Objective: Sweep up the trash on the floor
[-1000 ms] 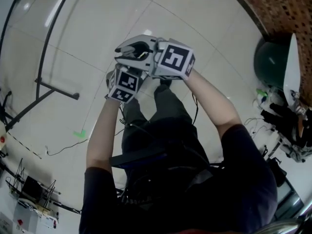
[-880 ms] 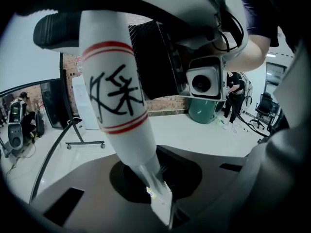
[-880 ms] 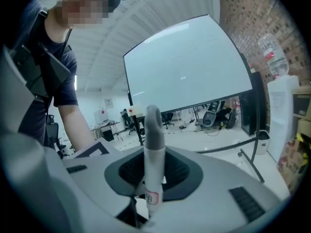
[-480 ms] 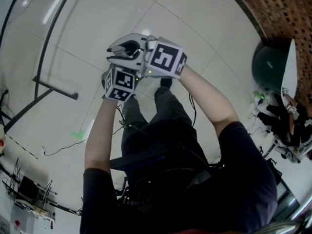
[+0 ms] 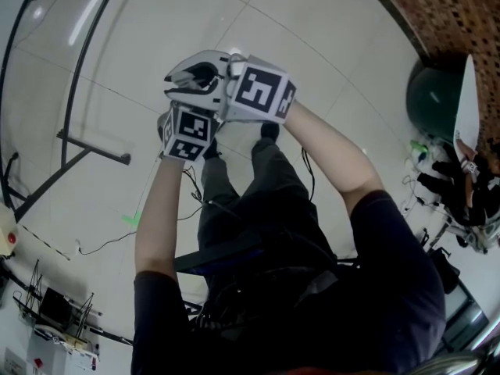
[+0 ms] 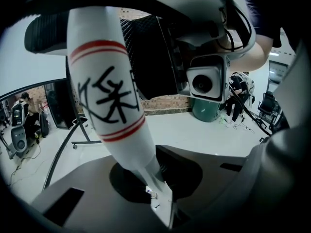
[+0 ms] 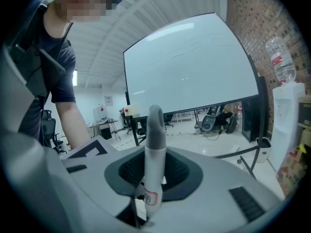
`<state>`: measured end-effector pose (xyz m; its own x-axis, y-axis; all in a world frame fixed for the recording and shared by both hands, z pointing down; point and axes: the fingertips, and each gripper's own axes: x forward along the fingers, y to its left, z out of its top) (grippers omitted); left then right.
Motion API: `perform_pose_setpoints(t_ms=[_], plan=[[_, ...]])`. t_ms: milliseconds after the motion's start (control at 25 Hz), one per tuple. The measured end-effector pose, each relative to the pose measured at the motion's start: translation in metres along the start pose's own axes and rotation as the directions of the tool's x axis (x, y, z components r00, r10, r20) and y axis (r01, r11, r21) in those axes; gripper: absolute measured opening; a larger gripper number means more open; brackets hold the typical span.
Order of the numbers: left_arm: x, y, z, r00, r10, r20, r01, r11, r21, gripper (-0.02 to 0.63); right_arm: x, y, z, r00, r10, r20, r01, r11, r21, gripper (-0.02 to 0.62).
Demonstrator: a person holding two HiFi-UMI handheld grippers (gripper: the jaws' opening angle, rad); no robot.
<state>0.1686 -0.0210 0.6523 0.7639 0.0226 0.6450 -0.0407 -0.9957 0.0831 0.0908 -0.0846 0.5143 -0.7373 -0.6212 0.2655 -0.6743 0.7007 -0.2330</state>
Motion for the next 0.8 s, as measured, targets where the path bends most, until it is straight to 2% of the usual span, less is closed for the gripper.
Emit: perform_pose_setpoints(t_ms=[400,800], plan=[[-0.004,-0.002,0.008,0.999,-0.008,-0.041,0.009,1.0,0.029,0.023,-0.009,0.003,0.009,1.0,-0.01,0.023,0.01,1.0,-0.008,0.086],[-0.012,0.0,0.01,0.999,-0.008,-0.05,0.008,1.0,0.007,0.023,-0.011,0.008,0.016,1.0,-0.026,0.006,0.026,0.999,-0.025,0.086]])
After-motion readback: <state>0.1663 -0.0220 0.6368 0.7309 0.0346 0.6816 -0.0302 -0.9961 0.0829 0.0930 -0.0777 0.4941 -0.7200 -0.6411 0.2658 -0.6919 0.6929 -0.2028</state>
